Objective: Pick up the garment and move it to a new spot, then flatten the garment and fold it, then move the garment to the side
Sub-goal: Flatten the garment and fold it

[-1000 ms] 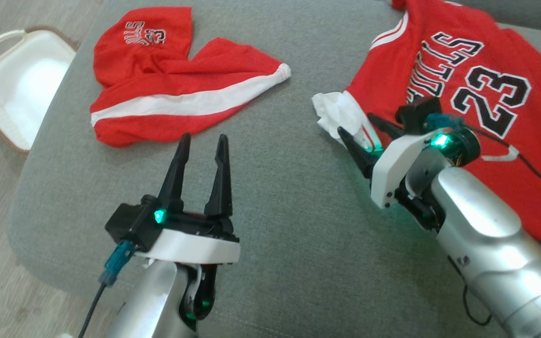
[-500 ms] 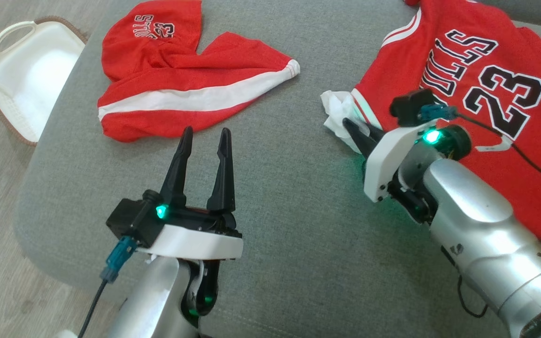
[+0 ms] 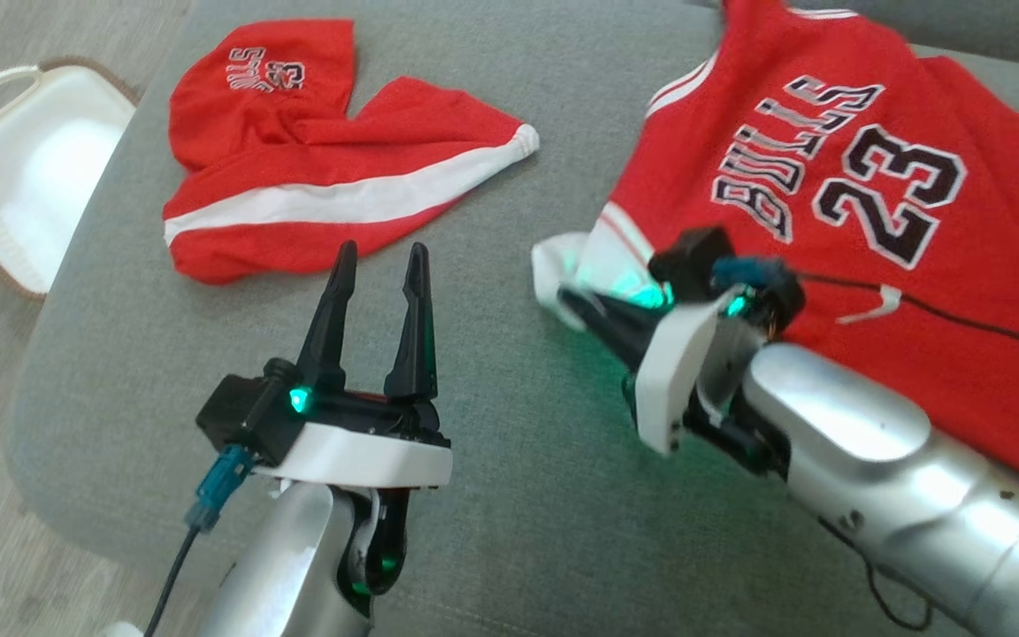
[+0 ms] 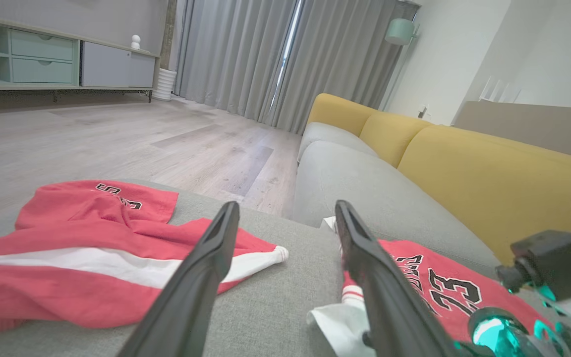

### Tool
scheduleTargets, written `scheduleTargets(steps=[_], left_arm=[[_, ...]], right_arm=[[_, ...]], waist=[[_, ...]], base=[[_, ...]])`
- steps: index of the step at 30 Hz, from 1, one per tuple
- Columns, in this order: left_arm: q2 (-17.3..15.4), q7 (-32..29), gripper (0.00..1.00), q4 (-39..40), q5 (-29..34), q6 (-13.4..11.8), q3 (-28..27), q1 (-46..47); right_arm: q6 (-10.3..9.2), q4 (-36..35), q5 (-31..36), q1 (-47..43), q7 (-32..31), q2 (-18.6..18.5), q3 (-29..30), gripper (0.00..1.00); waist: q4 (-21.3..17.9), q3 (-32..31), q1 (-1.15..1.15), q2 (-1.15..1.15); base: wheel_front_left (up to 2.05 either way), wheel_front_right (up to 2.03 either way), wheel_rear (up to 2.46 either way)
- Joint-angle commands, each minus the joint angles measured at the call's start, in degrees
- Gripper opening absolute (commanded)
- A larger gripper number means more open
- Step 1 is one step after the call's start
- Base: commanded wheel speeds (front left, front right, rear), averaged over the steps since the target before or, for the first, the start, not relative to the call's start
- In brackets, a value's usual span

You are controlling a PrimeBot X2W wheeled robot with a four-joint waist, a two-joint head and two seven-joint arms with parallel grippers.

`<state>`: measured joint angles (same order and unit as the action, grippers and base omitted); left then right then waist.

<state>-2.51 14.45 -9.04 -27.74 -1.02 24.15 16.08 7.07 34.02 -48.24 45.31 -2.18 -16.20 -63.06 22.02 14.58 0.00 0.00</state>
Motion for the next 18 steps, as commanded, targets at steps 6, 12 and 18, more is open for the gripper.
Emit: scheduleTargets(steps=[6, 12, 18], left_arm=[[-0.4, 0.5, 1.0, 1.0, 0.9, 0.3, -2.2, 0.7], [-0.4, 0.5, 1.0, 0.1, 1.9, 0.8, -3.4, -0.2], [-0.4, 0.5, 1.0, -0.2, 2.8, 1.2, -5.3, -1.3]], right_arm=[[0.42, -6.0, -2.9, 0.3, -0.8, -3.7, -8.2, 0.0], [0.42, -9.1, -2.9, -1.0, -1.6, -4.7, -10.2, 1.0], [0.42, -8.4, -2.0, -2.5, 2.0, -5.3, -9.7, 1.0]], waist=[[-1.8, -2.0, 0.0, 0.0], [-4.4, -4.0, 0.0, 0.0], [-8.0, -6.3, 0.0, 0.0]], base=[[0.0, 0.0, 0.0], [0.0, 0.0, 0.0], [0.0, 0.0, 0.0]])
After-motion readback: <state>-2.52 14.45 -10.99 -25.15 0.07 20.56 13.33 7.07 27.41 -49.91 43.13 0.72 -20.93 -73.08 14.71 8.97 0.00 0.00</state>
